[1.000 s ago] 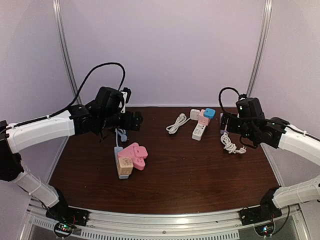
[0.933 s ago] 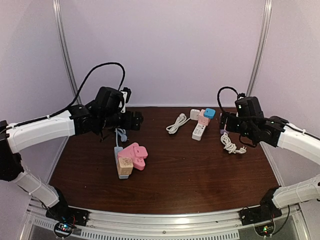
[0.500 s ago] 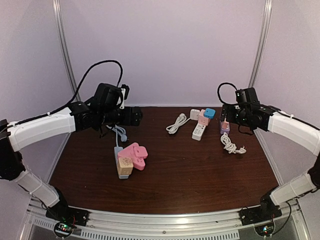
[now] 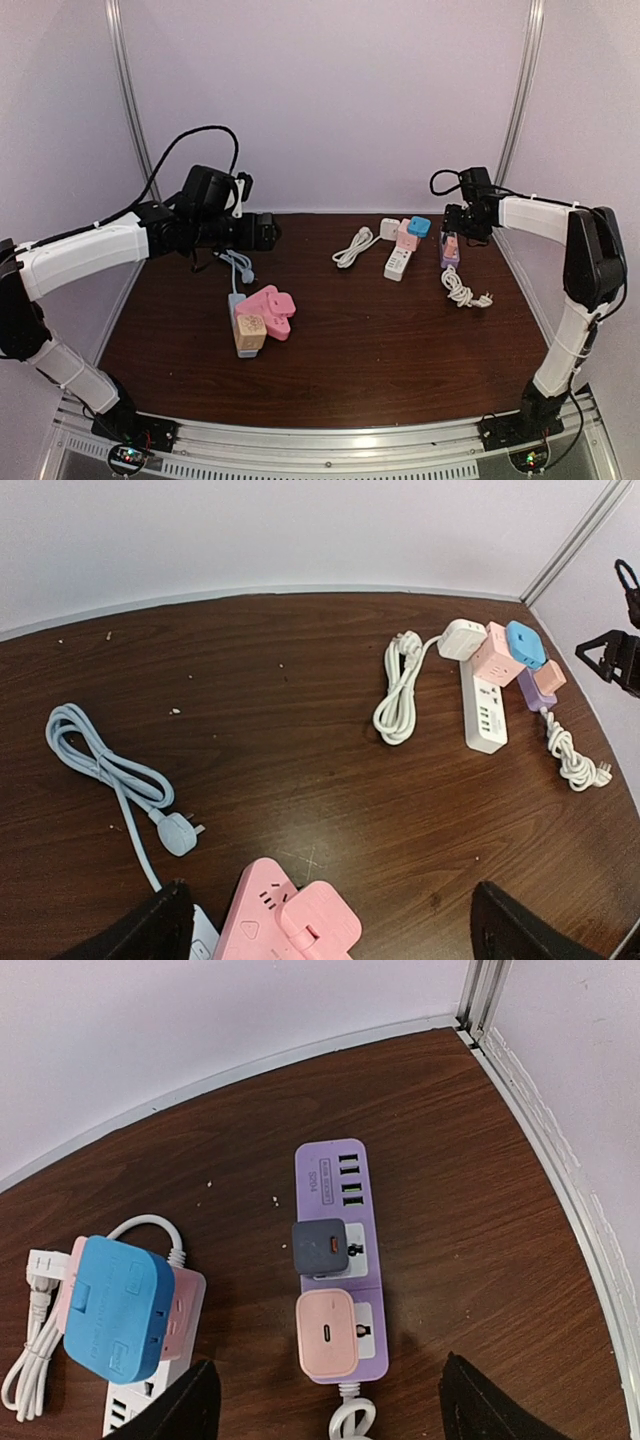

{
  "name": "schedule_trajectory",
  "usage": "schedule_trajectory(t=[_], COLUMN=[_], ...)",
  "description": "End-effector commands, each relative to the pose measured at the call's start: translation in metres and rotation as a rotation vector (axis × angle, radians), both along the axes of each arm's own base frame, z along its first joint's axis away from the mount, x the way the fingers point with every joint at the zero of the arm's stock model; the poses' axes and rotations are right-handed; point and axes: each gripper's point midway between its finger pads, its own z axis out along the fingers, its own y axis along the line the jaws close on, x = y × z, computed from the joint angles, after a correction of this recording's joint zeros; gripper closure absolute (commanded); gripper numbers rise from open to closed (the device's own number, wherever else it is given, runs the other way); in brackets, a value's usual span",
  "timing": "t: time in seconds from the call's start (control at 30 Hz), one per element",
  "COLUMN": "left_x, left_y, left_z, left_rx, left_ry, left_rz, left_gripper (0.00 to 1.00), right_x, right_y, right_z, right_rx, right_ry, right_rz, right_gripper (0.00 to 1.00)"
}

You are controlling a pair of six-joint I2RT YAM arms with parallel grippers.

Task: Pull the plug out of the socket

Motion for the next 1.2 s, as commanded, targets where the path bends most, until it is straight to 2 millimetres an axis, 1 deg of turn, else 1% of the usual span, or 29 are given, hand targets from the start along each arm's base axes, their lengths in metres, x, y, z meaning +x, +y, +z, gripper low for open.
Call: schedule_trajectory(t=[0.0, 0.13, 0.2, 0.33, 0.43, 0.6, 0.77, 0.83, 0.9, 1.0, 1.1, 1.13, 1.17], left_x=[-0.004, -0.005, -0.005, -0.003, -0.002, -0.002, -0.001, -0.001, -0.001, -0.002, -0.002, -0.002, -0.002], left_y=[-0.001, -0.002, -0.003, -0.004, -0.004, -0.006, -0.008, -0.009, -0.009, -0.009, -0.011, -0.012, -0.013], left_z=[0.006, 0.003, 0.002, 0.001, 0.000, -0.003, -0.005, -0.005, -0.005, -0.006, -0.007, -0.008, -0.008], left_rx=[-0.044, -0.056, -0.065, -0.079, -0.086, -0.093, -0.095, -0.097, -0.099, -0.098, -0.101, -0.103, -0.103], left_ry=[0.003, 0.014, 0.016, 0.019, 0.019, 0.030, 0.038, 0.041, 0.040, 0.044, 0.050, 0.053, 0.053], left_rz=[-0.014, -0.013, -0.010, -0.001, 0.006, 0.011, 0.005, 0.005, 0.003, 0.000, -0.006, -0.009, -0.012], left_gripper=[0.02, 0.02, 0.02, 0.02, 0.02, 0.02, 0.02, 0.02, 0.02, 0.02, 0.02, 0.02, 0.02], right_x=[0.015, 0.025, 0.028, 0.028, 0.028, 0.027, 0.027, 0.027, 0.024, 0.016, 0.002, -0.004, -0.013], right_y=[-0.005, -0.004, -0.003, 0.000, -0.002, -0.003, -0.003, -0.003, -0.003, -0.001, 0.005, 0.008, 0.010], right_z=[-0.001, -0.013, -0.021, -0.039, -0.049, -0.058, -0.064, -0.066, -0.066, -0.064, -0.061, -0.060, -0.063], right_rx=[-0.017, -0.024, -0.024, -0.022, -0.040, -0.056, -0.068, -0.072, -0.077, -0.097, -0.112, -0.110, -0.110], right_ry=[0.011, 0.052, 0.078, 0.119, 0.150, 0.175, 0.184, 0.190, 0.194, 0.197, 0.202, 0.203, 0.214], right_rz=[-0.001, 0.014, 0.021, 0.039, 0.037, 0.038, 0.053, 0.056, 0.058, 0.061, 0.073, 0.078, 0.084], right_gripper=[0.27, 0.31, 0.37, 0.42, 0.45, 0.52, 0.65, 0.73, 0.80, 0.85, 0.88, 0.88, 0.89])
